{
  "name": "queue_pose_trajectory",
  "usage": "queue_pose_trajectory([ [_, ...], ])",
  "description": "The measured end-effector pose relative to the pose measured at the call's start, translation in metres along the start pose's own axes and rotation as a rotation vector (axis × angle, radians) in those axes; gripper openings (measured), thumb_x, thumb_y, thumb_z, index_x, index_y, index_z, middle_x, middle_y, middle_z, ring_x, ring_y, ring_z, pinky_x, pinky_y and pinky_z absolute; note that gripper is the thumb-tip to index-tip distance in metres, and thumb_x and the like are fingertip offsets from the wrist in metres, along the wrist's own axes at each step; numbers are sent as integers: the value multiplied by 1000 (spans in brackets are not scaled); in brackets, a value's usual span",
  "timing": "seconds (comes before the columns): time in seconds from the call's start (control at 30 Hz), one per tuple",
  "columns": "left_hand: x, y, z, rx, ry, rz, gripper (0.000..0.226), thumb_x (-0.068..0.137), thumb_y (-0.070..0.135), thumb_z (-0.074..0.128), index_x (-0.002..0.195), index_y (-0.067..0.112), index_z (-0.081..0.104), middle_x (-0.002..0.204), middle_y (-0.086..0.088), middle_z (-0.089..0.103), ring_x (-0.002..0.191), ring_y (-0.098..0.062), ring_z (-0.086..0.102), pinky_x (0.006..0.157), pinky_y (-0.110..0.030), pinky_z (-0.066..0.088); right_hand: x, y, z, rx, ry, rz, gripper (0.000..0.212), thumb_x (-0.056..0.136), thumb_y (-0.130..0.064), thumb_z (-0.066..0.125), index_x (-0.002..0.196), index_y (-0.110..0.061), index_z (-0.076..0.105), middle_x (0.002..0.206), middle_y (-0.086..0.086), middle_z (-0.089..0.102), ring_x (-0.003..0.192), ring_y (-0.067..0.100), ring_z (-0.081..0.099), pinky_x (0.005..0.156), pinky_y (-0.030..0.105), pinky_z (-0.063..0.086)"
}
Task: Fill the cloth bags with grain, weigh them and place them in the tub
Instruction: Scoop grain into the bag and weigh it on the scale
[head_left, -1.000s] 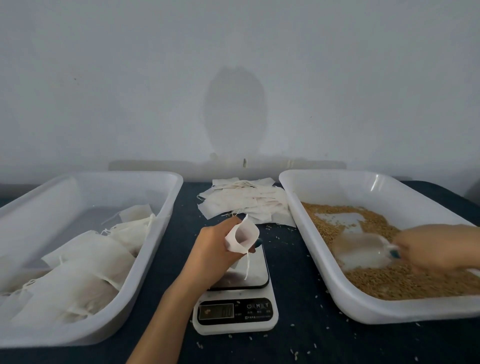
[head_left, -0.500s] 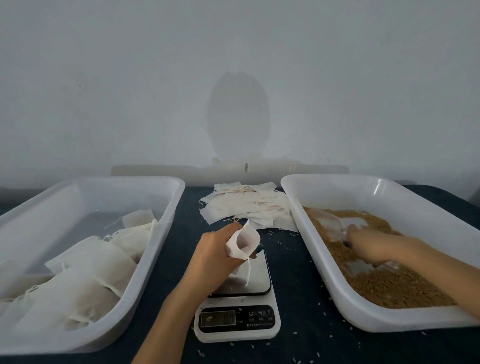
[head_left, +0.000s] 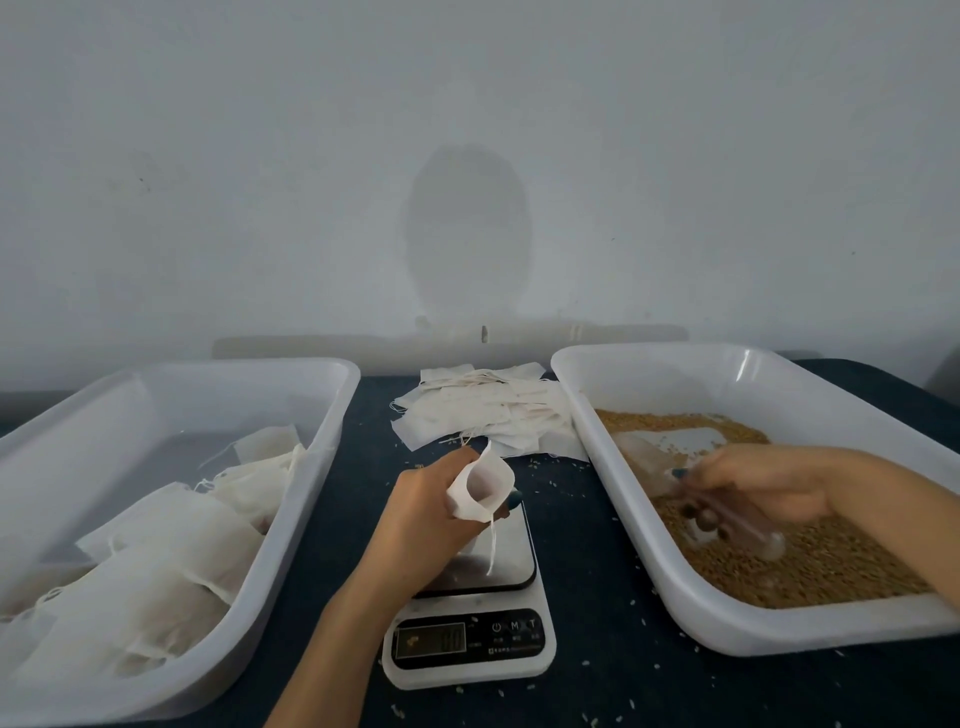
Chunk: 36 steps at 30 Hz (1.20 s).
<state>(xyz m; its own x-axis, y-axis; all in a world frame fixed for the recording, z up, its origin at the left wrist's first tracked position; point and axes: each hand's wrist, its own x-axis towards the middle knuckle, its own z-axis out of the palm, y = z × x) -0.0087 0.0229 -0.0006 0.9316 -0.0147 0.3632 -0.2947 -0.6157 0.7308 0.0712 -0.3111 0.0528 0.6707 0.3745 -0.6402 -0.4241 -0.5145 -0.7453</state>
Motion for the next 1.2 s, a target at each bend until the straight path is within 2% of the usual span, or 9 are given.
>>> queue_pose_trajectory([
  [0.1, -2, 2, 0, -74, 7, -17, 31, 75, 60, 69, 97, 41, 57, 86, 18, 68, 78, -8, 66, 66, -27, 57, 2, 0, -8, 79, 24, -69, 48, 83, -23, 59, 124, 1, 57, 78, 10, 65, 63, 19, 57, 58, 29, 53],
  [0.27, -1, 2, 0, -194, 1, -146, 47, 62, 69, 61, 90, 31, 62, 81, 9, 71, 77, -13, 69, 71, -39, 61, 3, -6, -7, 100, 197, -140, 49, 73, -29, 70, 114, -1, 65, 70, 9, 67, 50, 17, 56, 43, 23, 47],
  [0.37, 1, 3, 1, -222, -37, -173, 55, 61, 73, 62, 89, 26, 60, 81, 8, 70, 76, -13, 69, 68, -37, 62, 5, -8, -1, -12, 369, -167, 35, 87, -33, 64, 107, -5, 65, 69, 6, 64, 49, 14, 53, 42, 23, 44],
  [0.6, 1, -3, 3, -159, -48, -196, 29, 76, 60, 69, 91, 39, 56, 86, 15, 68, 80, -2, 66, 61, -16, 52, -11, -20, 4, -362, 571, -473, 30, 93, -41, 51, 91, -15, 68, 66, -2, 58, 53, 10, 49, 50, 22, 40],
  [0.7, 0, -5, 4, -141, -14, -202, 23, 78, 53, 69, 91, 41, 55, 86, 17, 66, 81, 0, 64, 60, -13, 45, -22, -29, 10, -544, 525, -575, 35, 85, -50, 48, 94, -22, 66, 60, -6, 63, 47, 5, 46, 50, 21, 39],
  [0.8, 1, -6, 2, -88, 18, -195, 20, 80, 48, 69, 88, 40, 53, 85, 26, 62, 81, 9, 59, 56, -9, 40, -29, -41, 18, -530, 399, -632, 29, 85, -52, 56, 108, -33, 61, 81, -6, 74, 49, 6, 48, 47, 19, 39],
  [0.93, 1, -6, 0, -78, 11, -178, 18, 80, 47, 68, 86, 47, 52, 89, 36, 59, 82, 14, 56, 51, -4, 41, -34, -56, 32, -613, 281, -719, 39, 79, -63, 56, 103, -34, 67, 92, -9, 76, 55, 10, 54, 55, 18, 45],
  [1.07, 1, -6, -1, -66, 14, -178, 20, 77, 54, 66, 89, 49, 52, 92, 38, 58, 87, 17, 55, 52, -6, 42, -41, -69, 40, -796, 328, -740, 42, 71, -70, 57, 103, -46, 70, 103, -29, 69, 68, 10, 69, 71, 20, 48],
  [1.2, 1, -4, -1, -33, 12, -206, 23, 77, 54, 67, 90, 45, 50, 89, 42, 56, 86, 20, 53, 55, -8, 38, -46, -80, 45, -969, 396, -736, 42, 66, -81, 46, 100, -60, 61, 97, -43, 63, 83, -13, 63, 72, 21, 47],
])
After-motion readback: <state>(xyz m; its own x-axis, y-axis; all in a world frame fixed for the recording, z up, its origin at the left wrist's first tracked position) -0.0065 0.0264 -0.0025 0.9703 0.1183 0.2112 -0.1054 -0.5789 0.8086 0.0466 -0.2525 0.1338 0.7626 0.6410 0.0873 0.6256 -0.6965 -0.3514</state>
